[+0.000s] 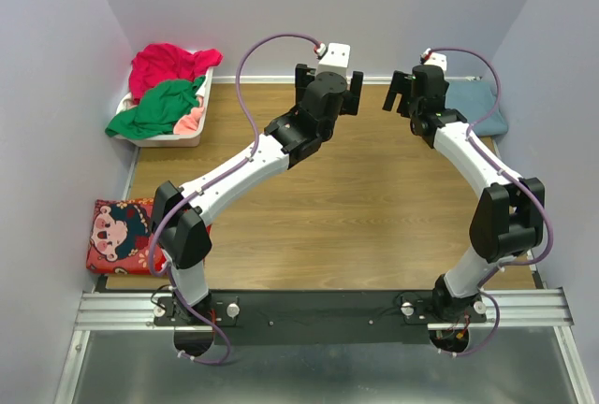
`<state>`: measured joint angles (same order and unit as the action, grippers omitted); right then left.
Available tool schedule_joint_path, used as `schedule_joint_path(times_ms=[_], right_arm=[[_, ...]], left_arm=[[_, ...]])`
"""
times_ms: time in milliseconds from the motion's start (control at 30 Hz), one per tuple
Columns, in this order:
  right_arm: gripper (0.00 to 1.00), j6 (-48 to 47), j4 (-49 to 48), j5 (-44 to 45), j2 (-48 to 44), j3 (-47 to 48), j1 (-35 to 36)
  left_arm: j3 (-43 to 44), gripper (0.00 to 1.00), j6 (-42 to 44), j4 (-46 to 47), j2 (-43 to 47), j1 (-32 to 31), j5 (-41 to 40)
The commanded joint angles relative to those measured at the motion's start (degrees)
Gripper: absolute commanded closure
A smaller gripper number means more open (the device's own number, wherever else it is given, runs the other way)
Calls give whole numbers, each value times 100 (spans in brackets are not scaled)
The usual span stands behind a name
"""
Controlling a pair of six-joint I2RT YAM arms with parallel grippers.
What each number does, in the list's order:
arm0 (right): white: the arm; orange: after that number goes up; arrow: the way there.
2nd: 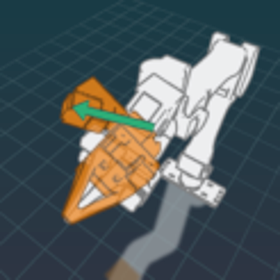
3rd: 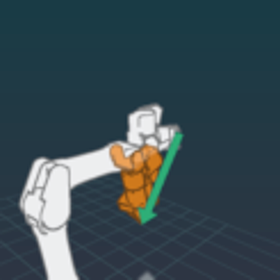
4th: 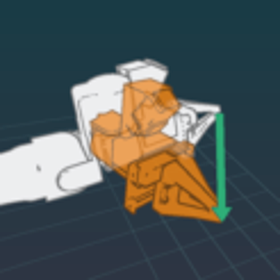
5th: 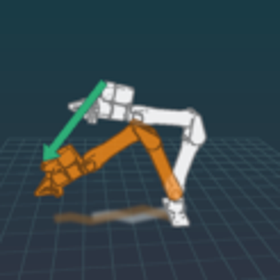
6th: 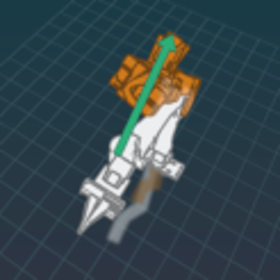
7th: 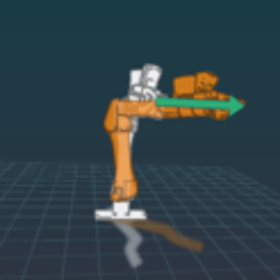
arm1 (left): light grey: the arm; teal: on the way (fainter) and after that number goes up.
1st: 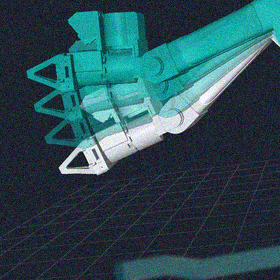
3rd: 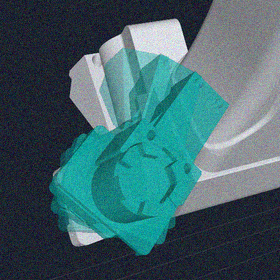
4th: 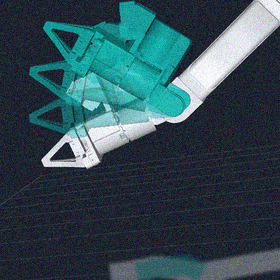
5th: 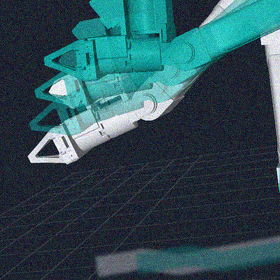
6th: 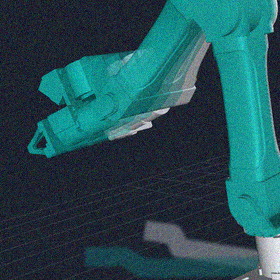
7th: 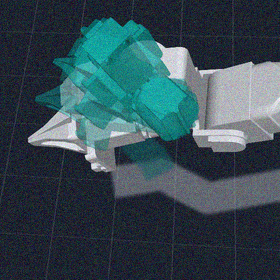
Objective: Fold and stack the t-shirts
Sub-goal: Grab the tshirt from the pile
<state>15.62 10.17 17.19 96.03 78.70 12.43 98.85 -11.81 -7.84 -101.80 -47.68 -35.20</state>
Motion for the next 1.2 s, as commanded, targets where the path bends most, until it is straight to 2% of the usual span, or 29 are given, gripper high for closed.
schedule_joint_path(times_ms=[0, 233, 333, 400, 667, 967, 1100, 1167], right_arm=[[0, 64, 134, -40, 74, 199, 23], [0, 47, 143, 12, 56, 199, 23], [0, 56, 143, 47, 48, 208, 23], [0, 56, 143, 56, 48, 216, 23], [0, 82, 310, 12, 188, 445, 14], [0, 73, 354, 21, 188, 471, 23], [0, 73, 380, 12, 179, 463, 23], [0, 82, 389, -5, 179, 471, 14]], left_arm=[[91, 2, 74, 63, 73, 13, 58], [406, 3, -14, -279, -68, 74, -584], [653, 11, -84, -490, -138, 294, -707], [828, 14, -128, -587, -156, 513, -707], [732, 14, -120, -544, -112, 971, -400], [1013, 14, -198, -780, -314, 1384, -321], [1154, 14, -505, -1000, -358, 1971, -242], [1303, 17, -672, -1281, -472, 2253, -120]])
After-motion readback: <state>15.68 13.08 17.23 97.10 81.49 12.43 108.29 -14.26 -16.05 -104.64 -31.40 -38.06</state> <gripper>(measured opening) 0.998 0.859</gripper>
